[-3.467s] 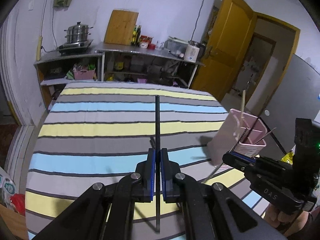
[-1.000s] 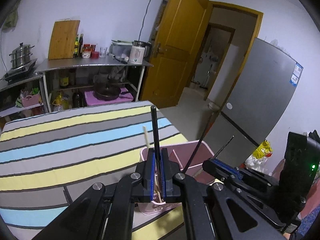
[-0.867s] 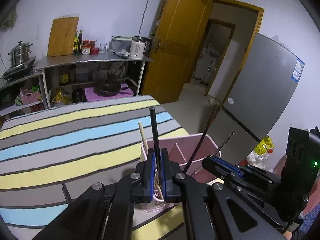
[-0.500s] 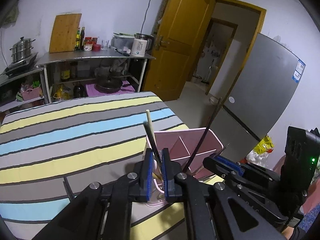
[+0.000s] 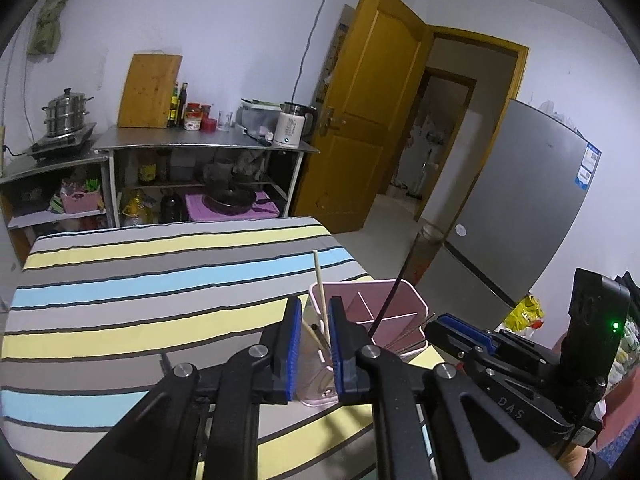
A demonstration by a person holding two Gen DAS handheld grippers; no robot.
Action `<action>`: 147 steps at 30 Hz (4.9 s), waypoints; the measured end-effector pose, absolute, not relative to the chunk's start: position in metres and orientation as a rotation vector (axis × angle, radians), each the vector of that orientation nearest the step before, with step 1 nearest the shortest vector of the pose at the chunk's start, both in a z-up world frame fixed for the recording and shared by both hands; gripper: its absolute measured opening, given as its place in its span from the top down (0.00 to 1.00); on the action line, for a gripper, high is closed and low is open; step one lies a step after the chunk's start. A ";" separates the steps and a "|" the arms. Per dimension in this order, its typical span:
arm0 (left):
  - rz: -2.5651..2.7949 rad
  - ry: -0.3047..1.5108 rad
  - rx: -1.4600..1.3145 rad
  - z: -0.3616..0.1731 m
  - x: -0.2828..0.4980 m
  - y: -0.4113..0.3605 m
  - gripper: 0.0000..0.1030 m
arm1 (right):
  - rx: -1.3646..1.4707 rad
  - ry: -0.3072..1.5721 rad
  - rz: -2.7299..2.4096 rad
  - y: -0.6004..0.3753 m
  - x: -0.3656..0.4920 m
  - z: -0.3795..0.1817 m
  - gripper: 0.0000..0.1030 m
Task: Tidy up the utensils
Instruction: 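Open both tools to release the chopsticks inside the holder, then move both tools back to the chopsticks lying on the tablecloth, then grasp a black chopstick with the left tool while the right tool grasps another black chopstick, then lift both black chopsticks and carry them into the pink holder with both tools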
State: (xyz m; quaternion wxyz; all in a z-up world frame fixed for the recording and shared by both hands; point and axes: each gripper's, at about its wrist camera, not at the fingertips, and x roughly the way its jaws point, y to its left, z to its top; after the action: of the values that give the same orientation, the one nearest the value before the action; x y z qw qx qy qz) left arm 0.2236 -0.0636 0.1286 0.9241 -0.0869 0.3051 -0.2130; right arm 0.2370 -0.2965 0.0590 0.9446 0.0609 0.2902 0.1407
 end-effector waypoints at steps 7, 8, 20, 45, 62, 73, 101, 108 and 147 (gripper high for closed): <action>-0.412 0.607 -0.180 0.135 0.201 -0.046 0.88 | 0.113 0.568 0.316 -0.286 0.219 0.068 0.81; -0.408 0.607 -0.179 0.135 0.199 -0.046 0.88 | 0.111 0.566 0.321 -0.284 0.217 0.069 0.81; -0.301 0.693 -0.206 0.084 0.176 -0.006 0.87 | 0.099 0.596 0.405 -0.262 0.198 0.052 0.81; -0.148 0.941 -0.202 -0.061 0.227 -0.001 0.75 | 0.068 0.790 0.506 -0.219 0.211 -0.029 0.81; -0.072 0.917 -0.217 -0.071 0.212 0.045 0.71 | 0.053 0.879 0.563 -0.185 0.232 -0.066 0.81; -0.076 0.909 -0.199 -0.072 0.221 0.048 0.71 | 0.021 0.914 0.593 -0.153 0.253 -0.082 0.81; -0.051 0.916 -0.263 -0.074 0.220 0.103 0.87 | 0.023 0.975 0.646 -0.095 0.293 -0.094 0.81; -0.047 0.921 -0.167 -0.075 0.232 0.093 0.87 | -0.006 0.999 0.633 -0.082 0.303 -0.103 0.81; -0.130 0.696 -0.181 0.056 0.171 0.088 0.95 | 0.021 0.771 0.646 -0.115 0.246 0.006 0.95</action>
State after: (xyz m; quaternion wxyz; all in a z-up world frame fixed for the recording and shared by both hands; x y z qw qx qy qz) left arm 0.1709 0.0879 0.0564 0.9339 -0.0885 0.3404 -0.0634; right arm 0.2457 -0.1152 0.0059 0.8762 0.0102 0.3693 0.3095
